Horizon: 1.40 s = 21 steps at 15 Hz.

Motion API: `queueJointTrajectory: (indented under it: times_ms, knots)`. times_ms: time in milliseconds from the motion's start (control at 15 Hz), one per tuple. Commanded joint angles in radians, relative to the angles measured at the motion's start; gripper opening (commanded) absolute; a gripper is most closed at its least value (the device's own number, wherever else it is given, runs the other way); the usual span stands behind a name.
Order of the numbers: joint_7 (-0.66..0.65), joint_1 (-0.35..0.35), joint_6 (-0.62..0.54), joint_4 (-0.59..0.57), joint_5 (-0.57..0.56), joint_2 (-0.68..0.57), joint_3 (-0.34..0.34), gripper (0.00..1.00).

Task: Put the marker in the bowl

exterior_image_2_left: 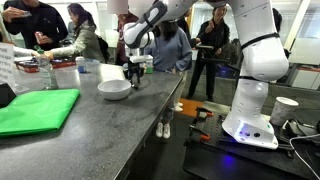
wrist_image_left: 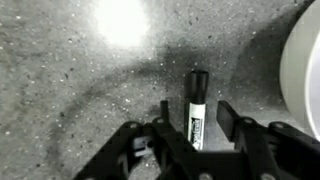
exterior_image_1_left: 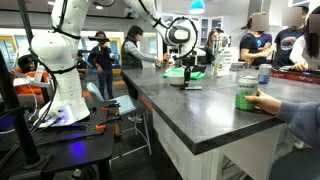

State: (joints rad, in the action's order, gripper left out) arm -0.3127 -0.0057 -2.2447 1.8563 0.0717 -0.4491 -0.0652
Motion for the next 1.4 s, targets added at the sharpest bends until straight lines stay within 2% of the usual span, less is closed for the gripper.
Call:
queueJointTrajectory:
  times_ms: [0, 67, 133, 200, 467, 533, 667, 933, 1333]
  knots:
    - [0.0, -0.003, -0.001, -0.038, 0.013, -0.041, -0.002, 0.58]
    - [-0.001, -0.002, -0.001, -0.045, 0.01, -0.051, -0.003, 0.58]
    - [0.0, -0.001, -0.005, -0.049, 0.01, -0.059, -0.002, 0.5]
    - [0.001, 0.0, -0.009, -0.053, 0.008, -0.065, -0.003, 0.34]
    - [-0.002, 0.006, -0.025, -0.059, 0.004, -0.058, -0.004, 0.04]
    - [-0.002, 0.006, -0.027, -0.06, 0.004, -0.056, -0.004, 0.0]
    - [-0.005, 0.004, -0.03, -0.059, 0.008, -0.048, -0.006, 0.05]
    - [-0.019, 0.019, -0.061, -0.015, -0.007, 0.035, -0.01, 0.05]
    - [0.003, 0.065, 0.033, 0.05, -0.016, 0.224, 0.045, 0.05]
